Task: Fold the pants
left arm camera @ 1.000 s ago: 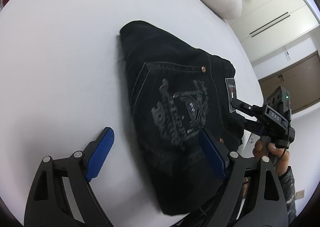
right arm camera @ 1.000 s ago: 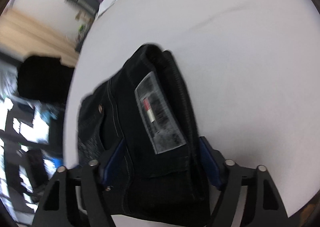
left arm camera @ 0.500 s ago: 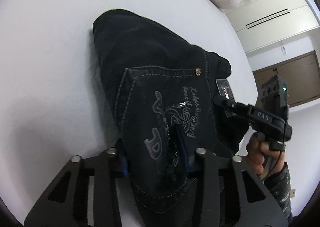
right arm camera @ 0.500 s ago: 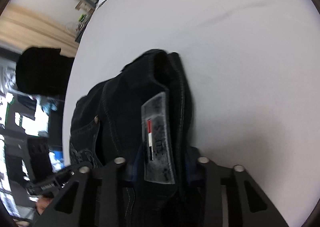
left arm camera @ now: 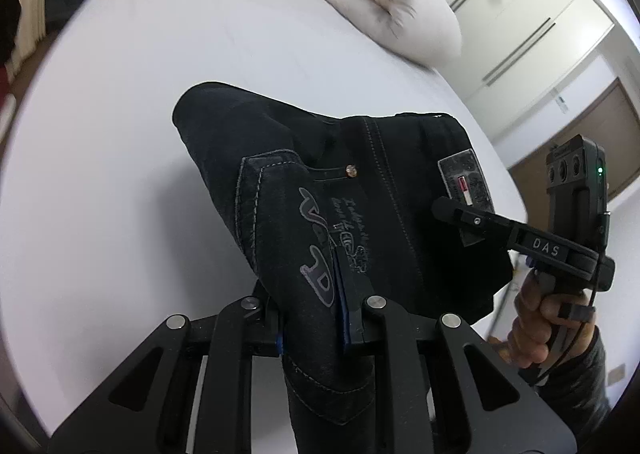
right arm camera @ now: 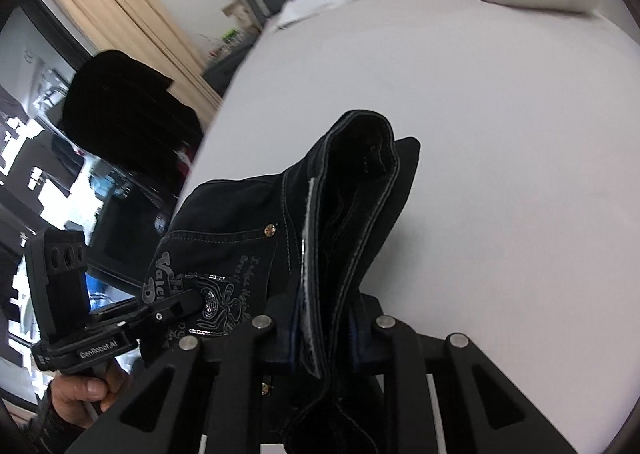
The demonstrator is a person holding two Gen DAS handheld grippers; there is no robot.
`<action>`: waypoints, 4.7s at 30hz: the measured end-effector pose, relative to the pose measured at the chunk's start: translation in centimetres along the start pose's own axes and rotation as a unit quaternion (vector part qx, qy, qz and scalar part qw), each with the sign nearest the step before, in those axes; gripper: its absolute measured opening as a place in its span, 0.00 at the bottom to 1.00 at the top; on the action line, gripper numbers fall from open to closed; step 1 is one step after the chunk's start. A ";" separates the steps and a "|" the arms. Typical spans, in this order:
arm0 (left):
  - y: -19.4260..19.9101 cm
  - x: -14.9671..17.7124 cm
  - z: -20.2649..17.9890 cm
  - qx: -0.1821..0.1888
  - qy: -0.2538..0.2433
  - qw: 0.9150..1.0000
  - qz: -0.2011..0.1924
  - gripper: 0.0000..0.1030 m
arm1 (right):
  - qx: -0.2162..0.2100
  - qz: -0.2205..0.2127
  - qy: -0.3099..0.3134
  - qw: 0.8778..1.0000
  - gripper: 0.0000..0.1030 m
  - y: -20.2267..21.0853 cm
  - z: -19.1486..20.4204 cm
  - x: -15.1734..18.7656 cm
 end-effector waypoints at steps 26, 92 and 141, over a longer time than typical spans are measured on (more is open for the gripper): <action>-6.1 -3.2 14.3 -0.058 0.069 0.994 -0.066 0.51 | -0.105 -0.012 -0.168 0.980 0.68 -12.0 -6.1 1.1; 8.1 16.6 3.3 -0.316 0.051 0.940 -0.118 1.00 | 0.186 -0.167 0.089 0.964 1.00 9.8 15.1 17.2; 5.4 18.6 4.3 -0.322 0.070 0.939 -0.099 1.00 | 0.189 -0.115 0.081 0.972 1.00 7.4 14.5 17.7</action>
Point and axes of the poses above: each gripper's, at about its wrist camera, not at the fingertips, and y roughly against the way its jaws point, z to its left, x to its underside, the point moved 2 cm from there along -y, roughly the way its jaws point, and after that the axes turned 1 degree about y, right-handed, at the moved point
